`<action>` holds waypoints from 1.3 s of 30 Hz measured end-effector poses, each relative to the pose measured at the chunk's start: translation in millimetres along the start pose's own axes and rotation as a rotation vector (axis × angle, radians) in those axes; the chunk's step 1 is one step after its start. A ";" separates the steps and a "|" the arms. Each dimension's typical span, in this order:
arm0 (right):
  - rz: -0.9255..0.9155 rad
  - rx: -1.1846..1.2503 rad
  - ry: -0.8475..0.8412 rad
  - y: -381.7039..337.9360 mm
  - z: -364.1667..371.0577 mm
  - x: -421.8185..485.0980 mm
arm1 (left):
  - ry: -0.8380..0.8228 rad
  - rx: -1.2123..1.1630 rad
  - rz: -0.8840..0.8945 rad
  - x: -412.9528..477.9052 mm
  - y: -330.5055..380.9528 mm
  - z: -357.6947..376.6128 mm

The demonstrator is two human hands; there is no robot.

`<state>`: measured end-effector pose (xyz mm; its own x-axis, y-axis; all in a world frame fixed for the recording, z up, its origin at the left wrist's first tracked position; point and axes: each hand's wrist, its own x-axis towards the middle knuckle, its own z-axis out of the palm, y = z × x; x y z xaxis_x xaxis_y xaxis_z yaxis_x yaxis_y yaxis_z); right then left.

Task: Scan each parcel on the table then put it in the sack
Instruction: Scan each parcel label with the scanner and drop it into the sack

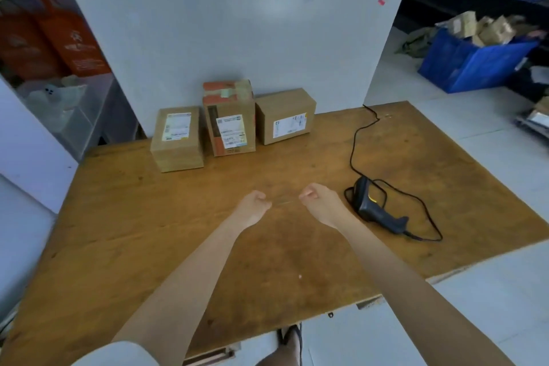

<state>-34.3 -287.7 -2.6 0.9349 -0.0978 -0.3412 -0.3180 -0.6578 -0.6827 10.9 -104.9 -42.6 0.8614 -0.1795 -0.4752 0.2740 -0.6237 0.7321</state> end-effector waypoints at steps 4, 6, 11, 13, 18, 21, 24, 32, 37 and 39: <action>0.001 -0.053 0.006 8.4 -45.3 80.6 | 0.064 -0.119 0.029 78.1 44.8 -6.4; 0.021 -0.063 0.006 9.8 -66.4 122.7 | 0.118 -0.164 0.030 114.2 66.4 -11.9; 0.054 -0.048 0.001 5.8 -106.2 218.5 | 0.277 -0.206 -0.010 191.9 110.7 -30.4; 0.054 -0.045 0.025 5.1 -113.1 250.1 | 0.288 -0.188 -0.053 214.3 117.4 -35.0; 0.081 0.083 -0.004 2.6 -126.0 310.6 | 0.290 -0.237 -0.111 245.9 121.1 -32.9; 0.073 0.163 -0.096 0.7 -134.6 330.4 | 0.337 -0.257 -0.132 248.7 127.6 -26.2; 0.025 0.243 -0.106 1.0 -143.1 338.1 | 0.392 -0.278 -0.187 243.6 140.0 -22.3; -0.326 0.340 -0.165 -6.2 -178.8 285.3 | 0.176 -0.651 -0.378 173.5 152.9 29.8; -0.533 0.216 -0.388 -8.3 -184.3 234.9 | 0.149 -0.590 -0.497 105.4 136.8 85.3; -0.643 0.139 -0.443 -6.5 -180.2 212.7 | 0.229 -0.523 -0.521 82.9 126.7 106.8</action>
<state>195.0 -438.8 45.7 0.8016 0.5951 -0.0575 0.2194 -0.3823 -0.8976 71.4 -280.1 -41.3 0.6171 0.2358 -0.7507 0.7857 -0.1333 0.6040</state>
